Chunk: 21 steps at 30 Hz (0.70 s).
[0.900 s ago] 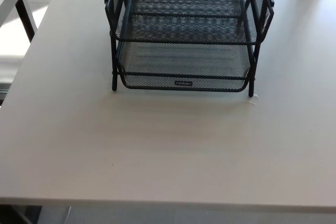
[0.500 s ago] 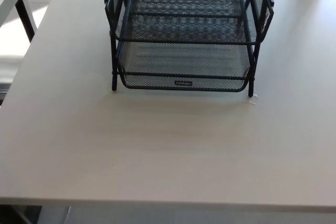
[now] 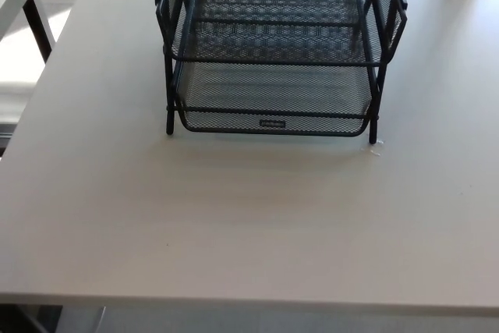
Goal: The robot uses its right hand to grab the drawer kept on the middle of the desk and pull it out towards the robot
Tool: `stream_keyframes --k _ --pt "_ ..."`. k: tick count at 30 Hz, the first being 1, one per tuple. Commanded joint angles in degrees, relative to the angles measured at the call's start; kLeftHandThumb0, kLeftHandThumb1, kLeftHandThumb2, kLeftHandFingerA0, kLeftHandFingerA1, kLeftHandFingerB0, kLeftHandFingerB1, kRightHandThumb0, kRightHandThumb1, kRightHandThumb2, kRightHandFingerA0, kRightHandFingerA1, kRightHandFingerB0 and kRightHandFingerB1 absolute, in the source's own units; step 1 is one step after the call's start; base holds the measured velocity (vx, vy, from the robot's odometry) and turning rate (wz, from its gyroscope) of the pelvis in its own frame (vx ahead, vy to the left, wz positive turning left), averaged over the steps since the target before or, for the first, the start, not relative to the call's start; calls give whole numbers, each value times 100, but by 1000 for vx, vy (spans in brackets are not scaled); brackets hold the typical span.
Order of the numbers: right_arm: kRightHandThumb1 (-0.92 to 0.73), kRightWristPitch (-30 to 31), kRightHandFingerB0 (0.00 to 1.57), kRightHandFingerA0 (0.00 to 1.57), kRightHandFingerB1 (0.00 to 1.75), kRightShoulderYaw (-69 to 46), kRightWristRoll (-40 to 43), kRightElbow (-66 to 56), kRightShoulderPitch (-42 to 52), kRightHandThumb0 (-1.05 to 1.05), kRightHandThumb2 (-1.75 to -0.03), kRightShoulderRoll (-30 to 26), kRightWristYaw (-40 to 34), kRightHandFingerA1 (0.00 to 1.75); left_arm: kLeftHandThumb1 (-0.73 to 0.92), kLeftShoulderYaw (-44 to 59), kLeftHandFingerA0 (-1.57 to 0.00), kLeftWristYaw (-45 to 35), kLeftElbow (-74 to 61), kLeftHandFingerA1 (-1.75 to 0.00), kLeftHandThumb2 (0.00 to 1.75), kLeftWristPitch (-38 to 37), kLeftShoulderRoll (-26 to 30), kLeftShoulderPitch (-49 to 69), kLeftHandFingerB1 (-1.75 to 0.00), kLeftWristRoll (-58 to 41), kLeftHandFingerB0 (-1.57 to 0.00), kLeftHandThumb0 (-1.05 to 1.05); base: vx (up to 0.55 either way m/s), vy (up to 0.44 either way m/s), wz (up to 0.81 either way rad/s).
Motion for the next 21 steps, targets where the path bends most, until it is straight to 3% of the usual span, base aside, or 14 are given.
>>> stream_keyframes --k 1,2,3,4,5,6,8,9,10,11,14,20,21 --pt "-48 1672 61 68 45 -1096 205 -1496 638 -70 -56 -570 1090 71 65 -13 -61 -102 190 -96 59 -73 44 -135 -69 130 -65 -33 0 0 0" --pt "-37 1510 55 68 55 -1107 93 -1480 573 -74 -83 -684 1091 75 65 43 -62 -51 163 -96 59 -93 56 -28 -70 93 -66 -33 0 0 0" --pt "-52 1549 57 61 48 -1172 -43 -1574 605 -78 -57 -770 1126 66 65 65 -62 -59 138 -96 59 -81 56 -1 -68 69 -65 -33 0 0 0" --pt "-53 1586 56 61 50 -1249 -139 -1661 637 -79 -57 -824 1139 67 65 84 -62 -75 95 -97 59 -67 63 26 -68 50 -64 -33 0 0 0" --pt "-39 1601 52 60 57 -1381 -201 -1752 662 -79 -85 -853 1122 71 65 104 -62 -91 28 -98 58 -53 78 65 -68 38 -64 -32 0 0 0" --pt "-43 1597 44 75 57 -1572 -179 -1822 667 -84 -90 -909 1179 101 65 107 -63 -81 13 -97 59 -73 87 78 -70 45 -66 -32 0 0 0" --pt "-42 1822 43 69 57 -1944 -200 -2138 740 -78 -90 -1039 1486 99 65 108 -63 -44 33 -97 59 -104 84 81 -71 61 -66 -32 0 0 0" --pt "-51 1970 50 76 51 -2054 -253 -2316 747 -81 -60 -1123 1658 104 65 99 -63 -48 52 -96 59 -80 90 79 -69 78 -65 -32 0 0 0" --pt "-51 2024 50 76 51 -2093 -273 -2383 764 -81 -60 -1117 1706 104 65 99 -63 -49 54 -96 59 -77 90 79 -69 80 -65 -32 0 0 0" --pt "-57 2218 50 67 47 -2346 -407 -2668 847 -79 -58 -1169 1877 75 65 110 -63 -13 66 -96 59 -123 91 94 -70 76 -66 -34 0 0 0" --pt "-61 2537 44 49 43 -3032 -550 -3414 870 -78 -59 -1081 2134 44 65 115 -63 -19 82 -98 59 -141 114 92 -71 78 -66 -33 0 0 0" --pt "-63 2322 38 43 51 -3344 -583 -3646 403 -76 -59 -815 1640 58 65 172 -64 -25 8 -97 59 -142 119 215 -72 44 -67 -33 0 0 0" --pt "-64 2042 33 34 63 -3399 -529 -3599 133 -77 -59 -784 1356 74 65 179 -63 3 40 -95 59 -186 110 221 -72 60 -67 -33 0 0 0"
